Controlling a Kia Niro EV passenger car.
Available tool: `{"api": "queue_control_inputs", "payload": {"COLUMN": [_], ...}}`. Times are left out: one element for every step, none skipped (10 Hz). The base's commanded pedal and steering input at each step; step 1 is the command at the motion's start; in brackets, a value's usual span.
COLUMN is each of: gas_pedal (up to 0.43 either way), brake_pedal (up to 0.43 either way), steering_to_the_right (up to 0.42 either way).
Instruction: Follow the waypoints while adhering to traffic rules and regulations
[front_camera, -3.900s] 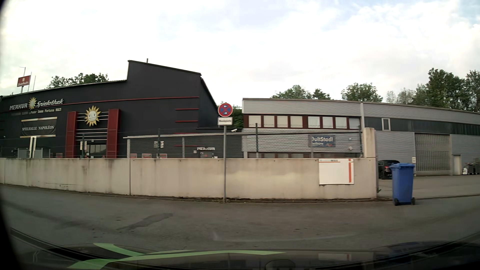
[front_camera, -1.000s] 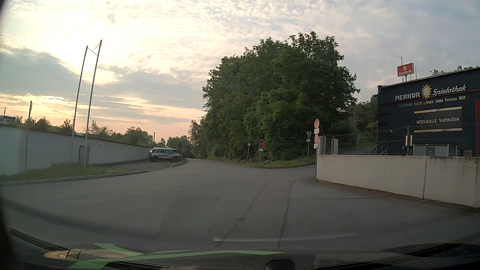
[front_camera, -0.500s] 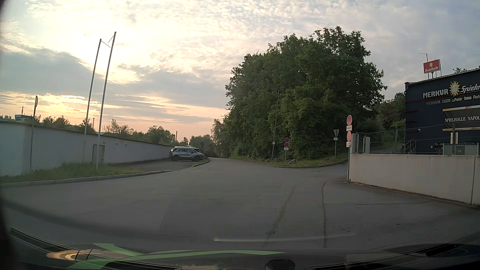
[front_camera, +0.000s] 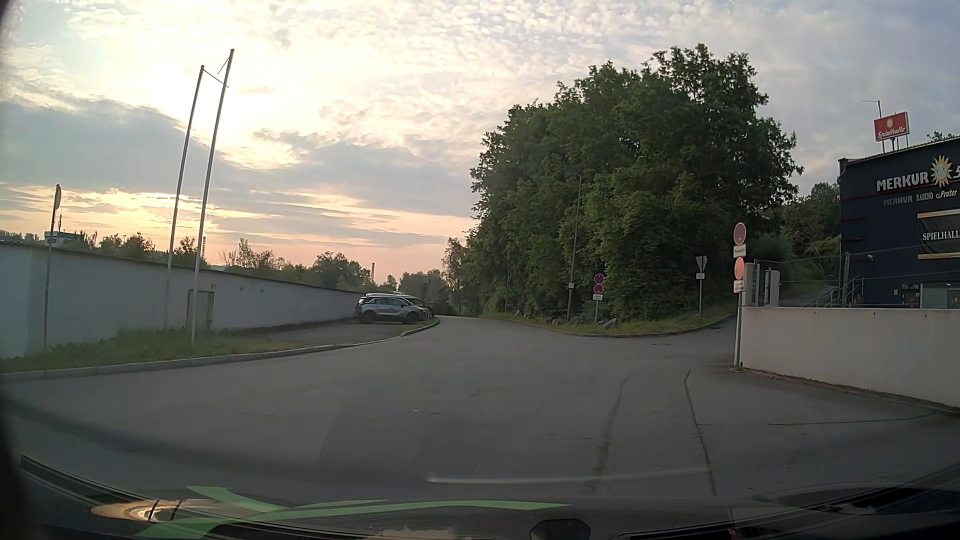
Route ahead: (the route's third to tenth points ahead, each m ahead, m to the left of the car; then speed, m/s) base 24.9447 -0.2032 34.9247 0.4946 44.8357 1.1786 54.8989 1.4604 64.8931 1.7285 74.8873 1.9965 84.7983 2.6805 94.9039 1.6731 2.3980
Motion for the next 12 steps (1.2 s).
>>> {"api": "queue_control_inputs", "payload": {"gas_pedal": [0.087, 0.110, 0.138, 0.138, 0.138, 0.130, 0.118, 0.098, 0.079, 0.079, 0.079, 0.079], "brake_pedal": [0.000, 0.000, 0.000, 0.000, 0.000, 0.000, 0.000, 0.000, 0.000, 0.000, 0.000, 0.000], "steering_to_the_right": [-0.082, -0.056, -0.028, -0.007, 0.019, 0.044, 0.056, 0.067, 0.078, 0.088, 0.093, 0.090]}}
